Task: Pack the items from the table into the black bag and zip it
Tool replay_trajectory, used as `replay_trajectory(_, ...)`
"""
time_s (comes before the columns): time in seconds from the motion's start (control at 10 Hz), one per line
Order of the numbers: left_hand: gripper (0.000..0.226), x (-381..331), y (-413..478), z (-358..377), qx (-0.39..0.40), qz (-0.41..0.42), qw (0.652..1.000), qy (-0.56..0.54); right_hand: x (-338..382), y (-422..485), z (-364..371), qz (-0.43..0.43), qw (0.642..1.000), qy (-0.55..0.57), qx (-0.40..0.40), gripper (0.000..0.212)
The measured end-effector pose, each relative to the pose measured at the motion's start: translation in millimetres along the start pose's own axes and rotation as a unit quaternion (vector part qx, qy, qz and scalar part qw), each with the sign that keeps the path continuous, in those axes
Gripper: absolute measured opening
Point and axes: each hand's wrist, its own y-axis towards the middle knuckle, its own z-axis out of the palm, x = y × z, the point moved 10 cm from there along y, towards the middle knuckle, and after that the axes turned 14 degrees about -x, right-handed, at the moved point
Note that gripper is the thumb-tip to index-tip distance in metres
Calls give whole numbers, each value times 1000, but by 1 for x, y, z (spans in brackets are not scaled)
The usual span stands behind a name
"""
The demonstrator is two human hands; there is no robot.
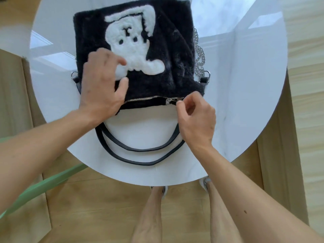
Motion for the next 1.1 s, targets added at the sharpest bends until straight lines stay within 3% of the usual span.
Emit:
replay_trajectory(0.1,50,36,-6,-8,-20,-48,998,30,49,21,-6,-111,992,48,-38,18)
replay_trajectory(0.2,62,42,19,2,-21,-50,998,15,105,45,23,-220,975,38,-10,48)
replay_trajectory(0.3,71,41,55,28,15,-50,999,14,151,64,77,-300,951,-37,61,67)
replay_trajectory(0.4,80,47,57,61,82,-44,995,44,149,77,126,-339,922,-148,118,71)
replay_trajectory(0.5,78,55,42,72,82,-38,995,53,122,80,140,-347,910,-182,133,72)
replay_trajectory(0.8,85,70,20,70,52,-50,996,42,76,83,122,-255,947,-190,44,74)
replay_trajectory(1.0,81,97,-21,34,93,-121,987,46,32,72,82,-146,942,-272,128,79)
replay_trajectory(1.1,80,83,-27,1,89,-136,986,26,54,57,49,-150,950,-248,117,78)
